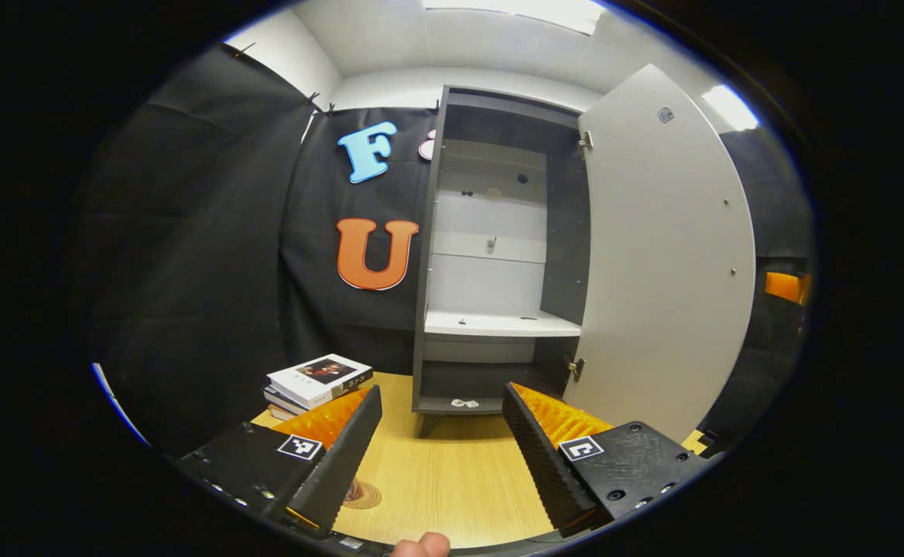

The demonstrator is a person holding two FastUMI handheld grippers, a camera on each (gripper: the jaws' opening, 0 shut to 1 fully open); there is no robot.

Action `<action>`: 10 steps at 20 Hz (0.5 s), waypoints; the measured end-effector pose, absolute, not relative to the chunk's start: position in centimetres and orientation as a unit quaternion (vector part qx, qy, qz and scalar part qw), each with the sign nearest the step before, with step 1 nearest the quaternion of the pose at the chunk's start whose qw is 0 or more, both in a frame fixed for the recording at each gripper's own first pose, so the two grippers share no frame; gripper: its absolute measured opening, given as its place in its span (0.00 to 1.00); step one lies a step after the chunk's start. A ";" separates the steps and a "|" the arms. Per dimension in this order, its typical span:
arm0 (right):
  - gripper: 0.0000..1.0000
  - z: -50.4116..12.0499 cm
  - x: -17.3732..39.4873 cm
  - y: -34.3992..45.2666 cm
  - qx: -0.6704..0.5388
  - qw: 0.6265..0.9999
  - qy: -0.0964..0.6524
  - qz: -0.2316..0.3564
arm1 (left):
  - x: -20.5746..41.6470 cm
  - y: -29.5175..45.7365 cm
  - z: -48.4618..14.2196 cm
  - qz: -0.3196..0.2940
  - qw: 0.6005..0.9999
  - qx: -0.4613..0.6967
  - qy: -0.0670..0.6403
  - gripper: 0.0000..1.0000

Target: Open the cabinet door with the right hand, grasp the bottle in the cabinet with the left hand and place it on the coaster, then close the cabinet door with the right hand.

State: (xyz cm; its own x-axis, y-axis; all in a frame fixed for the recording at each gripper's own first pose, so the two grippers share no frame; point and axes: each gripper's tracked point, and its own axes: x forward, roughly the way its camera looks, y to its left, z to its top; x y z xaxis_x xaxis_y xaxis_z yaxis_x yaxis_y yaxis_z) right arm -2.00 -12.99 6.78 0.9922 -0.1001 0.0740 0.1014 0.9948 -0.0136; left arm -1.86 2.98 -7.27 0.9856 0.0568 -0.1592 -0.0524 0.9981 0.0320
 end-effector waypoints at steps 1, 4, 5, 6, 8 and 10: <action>0.89 7.2 -1.1 -13.7 -0.004 0.998 -0.037 -0.058 | -1.9 2.7 -7.3 0.025 0.996 0.016 0.080 0.95; 0.90 7.8 1.8 -14.5 0.011 0.998 -0.032 -0.049 | -2.3 1.8 -7.2 0.015 0.997 0.014 0.081 0.95; 0.90 8.1 2.4 -14.6 0.013 0.999 -0.032 -0.042 | -2.5 1.8 -7.4 0.014 0.996 0.015 0.084 0.95; 0.91 8.2 3.1 -14.4 0.013 0.999 -0.032 -0.037 | -2.7 1.9 -7.5 0.017 0.996 0.015 0.085 0.95; 0.90 7.9 4.1 -13.6 0.011 0.999 -0.030 -0.030 | -2.9 2.4 -7.4 0.022 0.996 0.017 0.087 0.95; 0.89 7.9 4.6 -13.2 0.008 0.999 -0.033 -0.034 | -3.0 2.8 -7.6 0.028 0.996 0.016 0.088 0.95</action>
